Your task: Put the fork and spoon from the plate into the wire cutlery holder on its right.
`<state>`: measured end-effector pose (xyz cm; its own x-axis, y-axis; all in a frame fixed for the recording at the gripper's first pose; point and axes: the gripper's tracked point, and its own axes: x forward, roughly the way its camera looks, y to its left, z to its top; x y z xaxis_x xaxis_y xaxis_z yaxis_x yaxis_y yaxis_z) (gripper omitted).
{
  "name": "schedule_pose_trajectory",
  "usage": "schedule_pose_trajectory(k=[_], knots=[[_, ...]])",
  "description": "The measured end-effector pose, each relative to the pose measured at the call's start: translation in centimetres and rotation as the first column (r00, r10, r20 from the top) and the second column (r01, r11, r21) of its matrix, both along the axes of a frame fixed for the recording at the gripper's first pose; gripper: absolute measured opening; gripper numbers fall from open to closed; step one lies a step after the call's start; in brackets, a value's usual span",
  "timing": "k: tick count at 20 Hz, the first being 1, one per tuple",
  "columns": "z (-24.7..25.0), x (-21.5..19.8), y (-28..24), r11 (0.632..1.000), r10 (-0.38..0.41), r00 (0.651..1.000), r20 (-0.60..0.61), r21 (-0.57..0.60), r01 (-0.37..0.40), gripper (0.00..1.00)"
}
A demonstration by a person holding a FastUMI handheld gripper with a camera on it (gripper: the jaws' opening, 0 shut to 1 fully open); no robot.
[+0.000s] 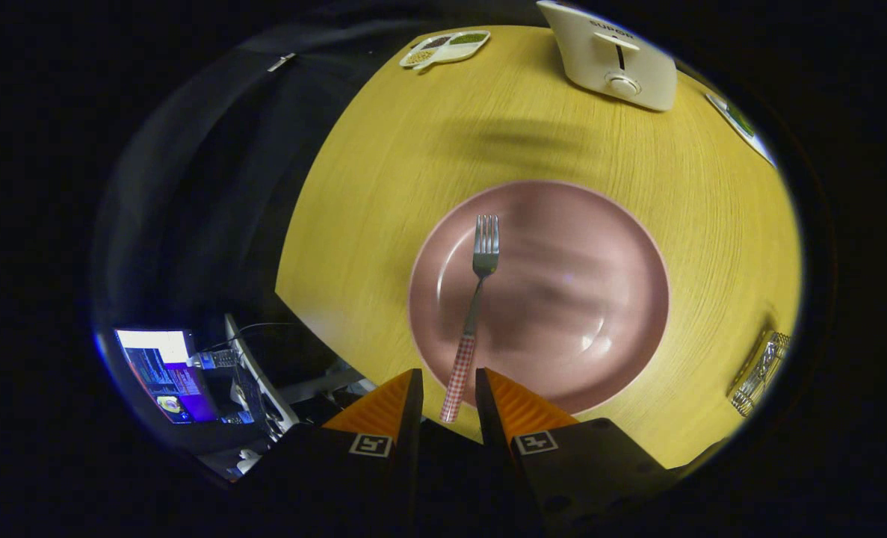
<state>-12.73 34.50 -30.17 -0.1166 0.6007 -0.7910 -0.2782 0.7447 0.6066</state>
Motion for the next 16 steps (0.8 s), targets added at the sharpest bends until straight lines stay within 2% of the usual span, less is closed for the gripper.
schedule_pose_trajectory(k=[6, 10, 12, 13, 16], knots=[[-3.7, 0.1, 1.4, 0.997, -0.005, 1.000, -0.005, -0.081, 0.005, 0.44], [-4.4, -1.5, 1.9, 0.996, 0.025, 0.998, -0.052, -0.086, -0.029, 0.20], [-4.8, -1.6, 1.5, 0.996, 0.024, 0.998, -0.057, -0.083, -0.028, 0.18], [-4.7, -1.0, 0.9, 0.996, 0.017, 0.999, -0.049, -0.086, -0.022, 0.14], [-3.6, -0.1, -0.3, 0.998, -0.018, 0.998, -0.060, -0.056, 0.015, 0.13]])
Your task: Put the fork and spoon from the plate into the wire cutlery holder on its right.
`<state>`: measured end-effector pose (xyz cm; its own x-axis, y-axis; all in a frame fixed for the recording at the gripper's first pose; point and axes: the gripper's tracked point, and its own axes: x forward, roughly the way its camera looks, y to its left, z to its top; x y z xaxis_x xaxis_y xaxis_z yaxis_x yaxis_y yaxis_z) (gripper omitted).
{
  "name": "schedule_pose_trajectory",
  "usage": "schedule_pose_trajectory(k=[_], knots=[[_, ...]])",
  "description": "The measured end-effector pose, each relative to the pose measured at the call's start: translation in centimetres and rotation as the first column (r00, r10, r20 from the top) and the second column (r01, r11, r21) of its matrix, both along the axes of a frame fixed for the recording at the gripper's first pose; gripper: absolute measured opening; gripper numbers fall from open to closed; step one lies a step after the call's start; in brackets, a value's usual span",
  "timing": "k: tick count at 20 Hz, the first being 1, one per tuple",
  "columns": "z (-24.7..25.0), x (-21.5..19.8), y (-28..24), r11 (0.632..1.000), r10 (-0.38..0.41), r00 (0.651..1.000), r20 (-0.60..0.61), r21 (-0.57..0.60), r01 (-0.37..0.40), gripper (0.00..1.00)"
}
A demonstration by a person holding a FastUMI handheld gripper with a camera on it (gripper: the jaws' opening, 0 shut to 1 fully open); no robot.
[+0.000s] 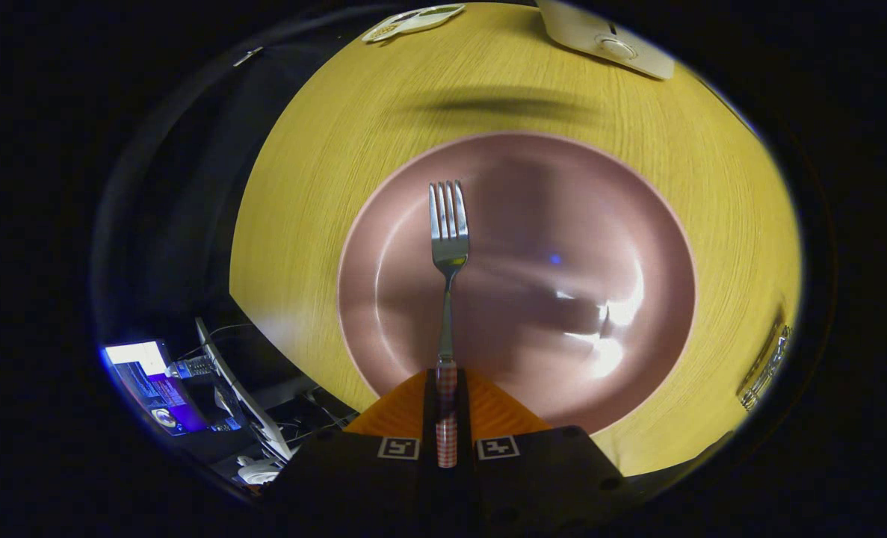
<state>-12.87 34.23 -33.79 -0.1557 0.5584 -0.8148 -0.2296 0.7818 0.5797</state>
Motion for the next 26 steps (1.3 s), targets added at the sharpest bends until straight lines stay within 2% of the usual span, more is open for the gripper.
schedule_pose_trajectory(k=[4, 7, 17, 23, 26], knots=[[2.6, 0.5, -2.4, 0.998, -0.023, 1.000, 0.004, 0.061, 0.022, 0.13], [5.0, 1.0, -4.8, 0.996, -0.031, 0.998, 0.050, 0.089, 0.027, 0.13], [11.4, 2.3, -18.0, 0.997, -0.049, 0.976, 0.212, 0.066, 0.036, 0.13], [11.4, 2.5, -27.6, 0.998, -0.054, 0.987, 0.152, -0.015, 0.057, 0.13], [10.1, 1.8, -32.3, 0.996, -0.019, 0.996, 0.085, -0.083, 0.026, 0.13]])
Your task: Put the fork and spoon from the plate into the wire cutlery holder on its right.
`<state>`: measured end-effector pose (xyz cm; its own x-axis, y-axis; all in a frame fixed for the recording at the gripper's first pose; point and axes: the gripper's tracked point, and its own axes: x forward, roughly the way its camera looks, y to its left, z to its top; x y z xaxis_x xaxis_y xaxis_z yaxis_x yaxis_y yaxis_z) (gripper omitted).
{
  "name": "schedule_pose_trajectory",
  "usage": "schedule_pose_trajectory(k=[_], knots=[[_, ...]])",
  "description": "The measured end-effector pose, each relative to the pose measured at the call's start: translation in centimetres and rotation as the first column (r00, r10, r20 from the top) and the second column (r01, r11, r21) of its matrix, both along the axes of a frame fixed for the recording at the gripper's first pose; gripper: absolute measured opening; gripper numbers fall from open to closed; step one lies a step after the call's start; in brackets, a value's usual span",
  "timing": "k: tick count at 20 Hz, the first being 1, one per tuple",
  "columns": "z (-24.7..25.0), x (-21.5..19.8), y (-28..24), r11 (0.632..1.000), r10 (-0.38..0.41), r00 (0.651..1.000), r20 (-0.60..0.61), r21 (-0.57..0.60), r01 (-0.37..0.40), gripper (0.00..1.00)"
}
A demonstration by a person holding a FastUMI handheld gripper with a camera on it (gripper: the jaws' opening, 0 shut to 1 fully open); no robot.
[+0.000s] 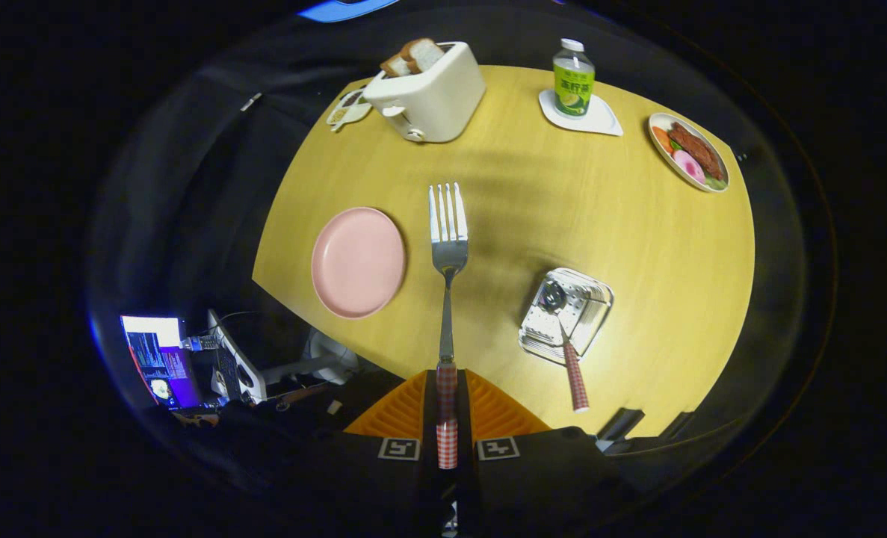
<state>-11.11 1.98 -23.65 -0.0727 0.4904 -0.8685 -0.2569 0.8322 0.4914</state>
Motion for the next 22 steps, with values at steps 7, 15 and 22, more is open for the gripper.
schedule_pose_trajectory(k=[7, 15, 22], knots=[[-3.0, -1.8, -6.2, 0.977, 0.156, 0.961, -0.229, -0.110, -0.184, 0.13], [-4.9, -2.0, -8.4, 0.912, 0.256, 0.833, -0.490, -0.164, -0.377, 0.13], [-6.2, -1.2, -8.2, 0.866, 0.274, 0.722, -0.636, -0.164, -0.473, 0.13]])
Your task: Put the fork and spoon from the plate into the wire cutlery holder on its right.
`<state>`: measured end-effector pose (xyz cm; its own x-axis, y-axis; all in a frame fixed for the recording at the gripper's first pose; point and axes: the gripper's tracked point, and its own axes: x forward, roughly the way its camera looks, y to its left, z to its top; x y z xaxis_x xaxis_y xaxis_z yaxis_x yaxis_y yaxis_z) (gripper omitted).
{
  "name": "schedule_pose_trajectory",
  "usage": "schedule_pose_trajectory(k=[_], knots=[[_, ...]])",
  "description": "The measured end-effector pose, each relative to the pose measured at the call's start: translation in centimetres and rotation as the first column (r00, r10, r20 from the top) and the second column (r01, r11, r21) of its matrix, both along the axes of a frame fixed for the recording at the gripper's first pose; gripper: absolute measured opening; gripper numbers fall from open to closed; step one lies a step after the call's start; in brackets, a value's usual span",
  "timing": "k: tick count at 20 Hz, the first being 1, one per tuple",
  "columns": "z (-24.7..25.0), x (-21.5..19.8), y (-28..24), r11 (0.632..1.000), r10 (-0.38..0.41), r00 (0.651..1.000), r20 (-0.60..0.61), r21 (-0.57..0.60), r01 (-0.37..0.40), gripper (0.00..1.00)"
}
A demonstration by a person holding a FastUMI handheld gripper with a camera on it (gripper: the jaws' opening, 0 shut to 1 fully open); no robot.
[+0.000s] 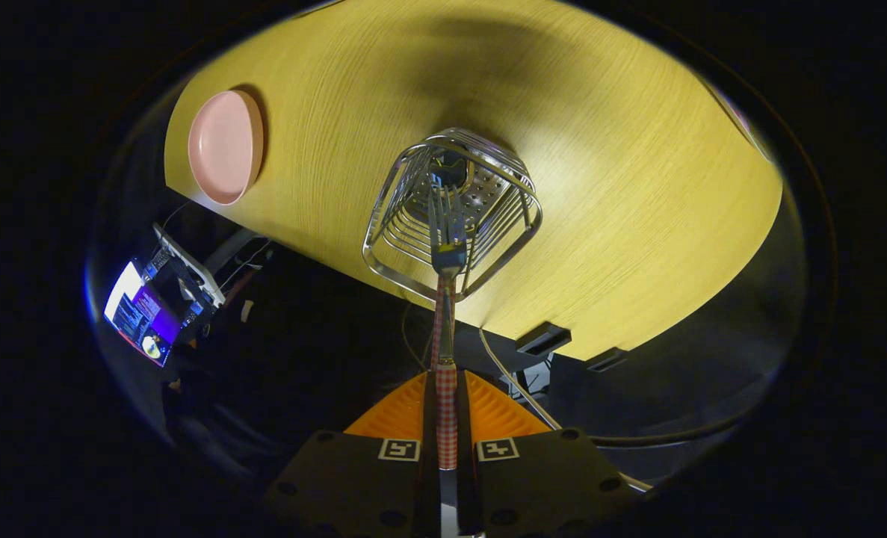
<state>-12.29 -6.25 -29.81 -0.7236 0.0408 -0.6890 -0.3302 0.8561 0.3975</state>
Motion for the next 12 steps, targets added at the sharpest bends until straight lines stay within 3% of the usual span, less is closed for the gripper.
schedule_pose_trajectory(k=[10, 12], knots=[[-1.7, 2.0, 1.3, 0.999, 0.015, 0.999, -0.043, -0.048, -0.017, 0.14], [-1.7, 2.2, 1.1, 0.999, 0.020, 0.999, -0.036, -0.043, -0.022, 0.18]])
